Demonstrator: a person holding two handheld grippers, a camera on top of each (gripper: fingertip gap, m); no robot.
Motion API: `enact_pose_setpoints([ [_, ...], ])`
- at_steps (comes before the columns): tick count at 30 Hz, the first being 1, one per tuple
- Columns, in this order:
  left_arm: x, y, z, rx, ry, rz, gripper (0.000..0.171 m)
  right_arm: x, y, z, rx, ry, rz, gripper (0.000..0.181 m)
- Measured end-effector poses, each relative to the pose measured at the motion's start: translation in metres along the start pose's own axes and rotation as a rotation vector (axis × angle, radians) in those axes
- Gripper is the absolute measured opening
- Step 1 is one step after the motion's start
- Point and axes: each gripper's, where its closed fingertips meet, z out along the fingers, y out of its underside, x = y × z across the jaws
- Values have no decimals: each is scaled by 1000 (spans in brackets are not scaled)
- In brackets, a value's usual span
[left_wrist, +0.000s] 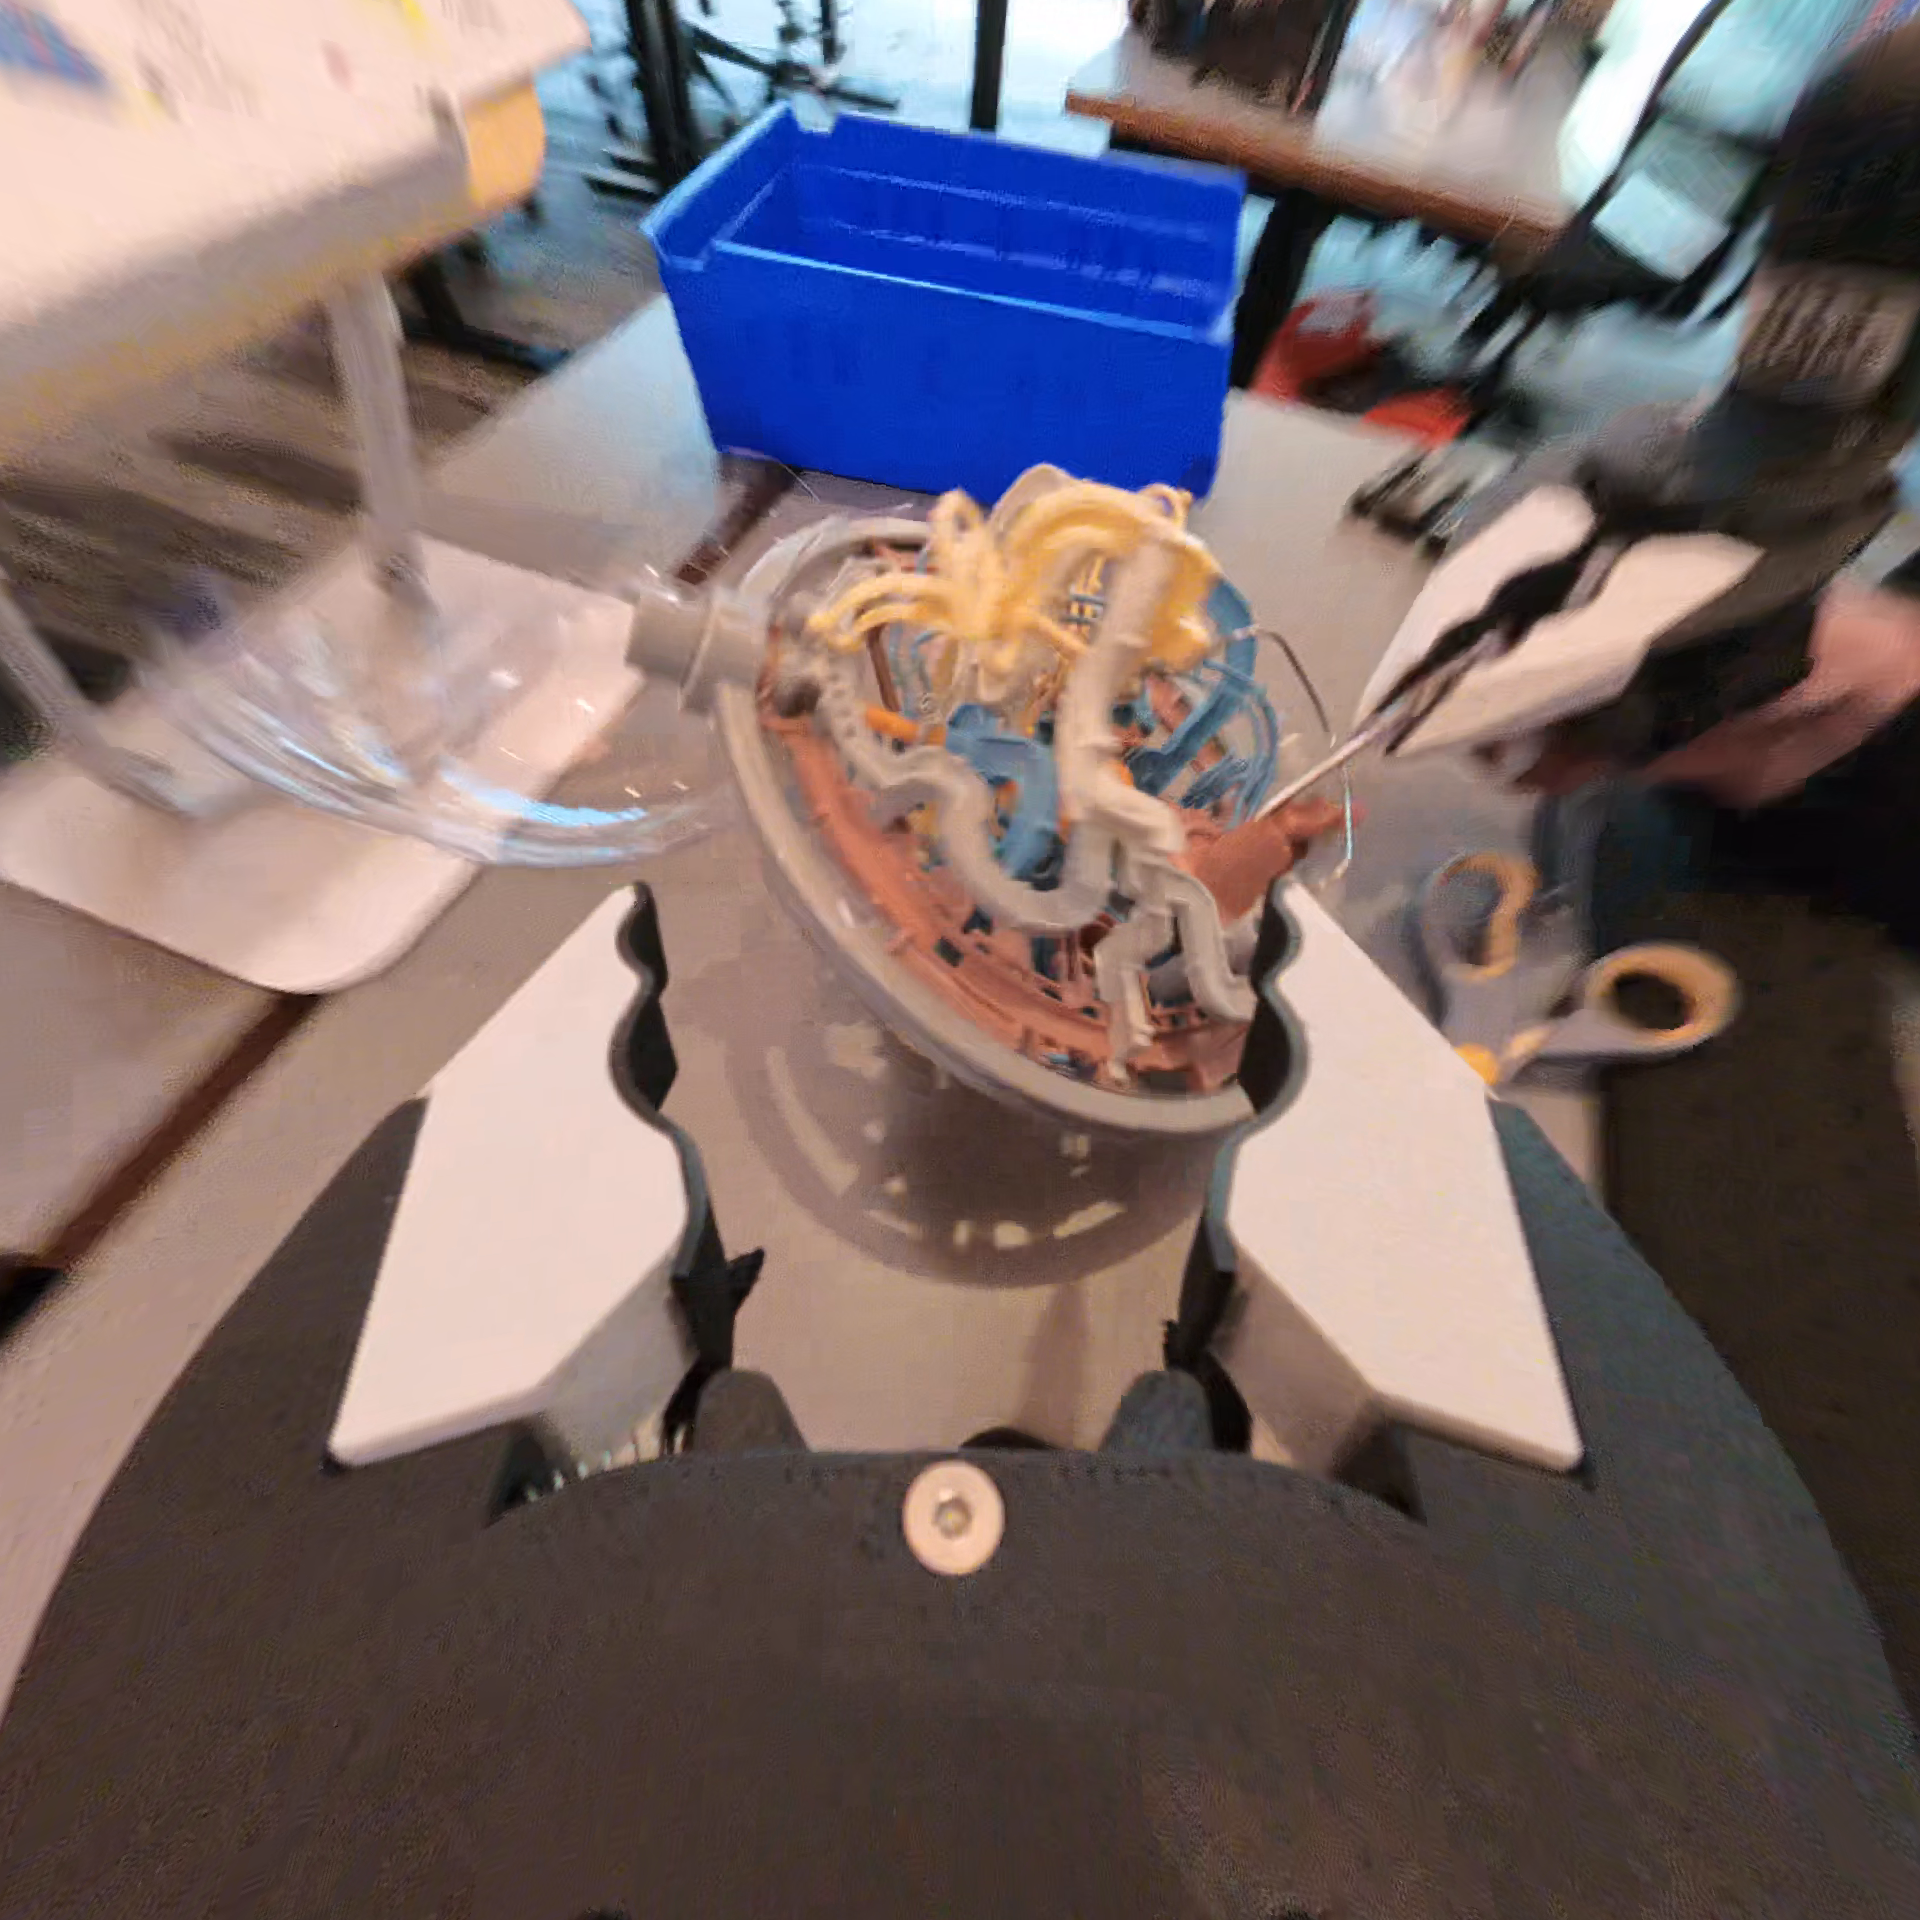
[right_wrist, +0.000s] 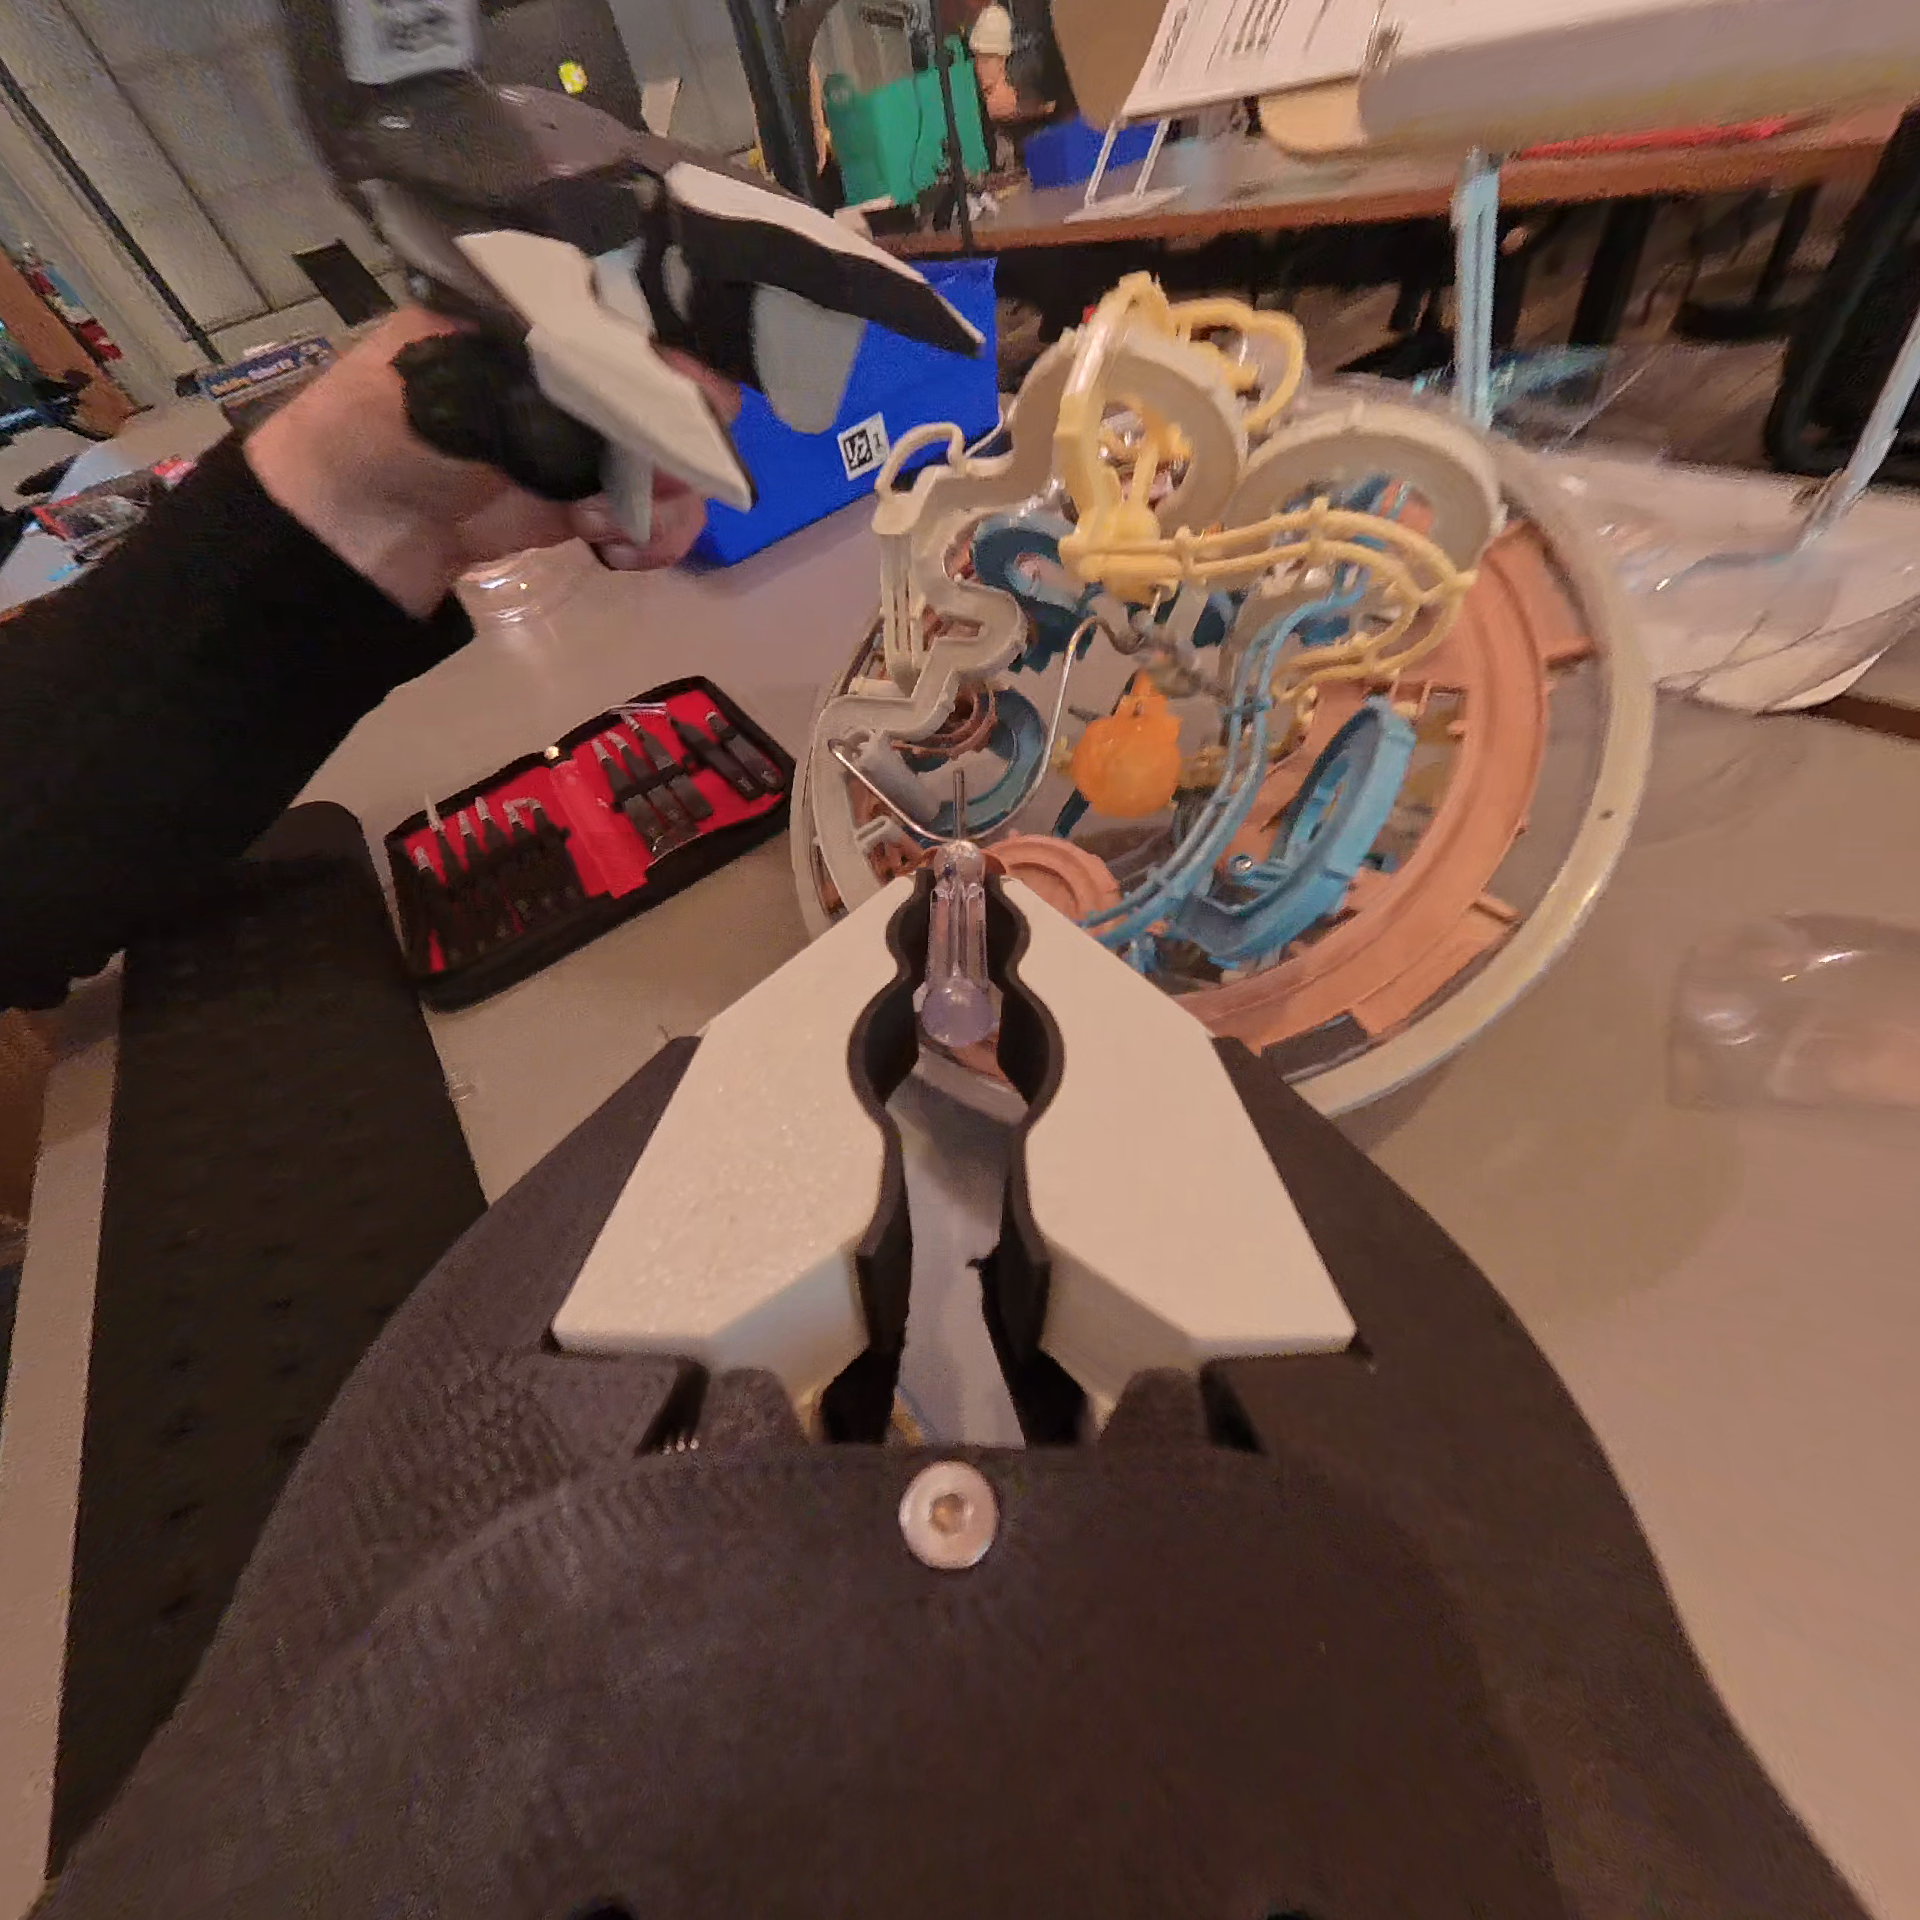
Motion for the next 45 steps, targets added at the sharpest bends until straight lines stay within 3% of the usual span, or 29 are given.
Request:
enact_pose_setpoints([
  [2,-5,8,14,28,159,-219,120,2,8,2,-34,9,-12,7],
  [6,6,25,42,-2,284,-272,117,2,14,-1,-46,-9,8,7],
  [7,13,23,45,15,329,-280,110,2,15,-2,-45,-16,14,6],
  [11,35,17,51,79,452,-280,55,3,17,-1,-61,-5,-8,6],
  [18,43,12,51,91,379,-181,53,5,9,-8,-20,5,-13,7],
  [28,54,5,42,76,274,32,52,-30,-42,-50,257,-142,-138,7],
  [34,68,-8,36,65,195,183,51,-25,-68,-73,382,-73,-134,7],
  [39,88,-12,37,25,158,301,52,-27,-79,-62,311,51,-204,7],
  [45,101,-8,34,9,234,285,53,-27,-74,-41,232,106,-259,7],
])
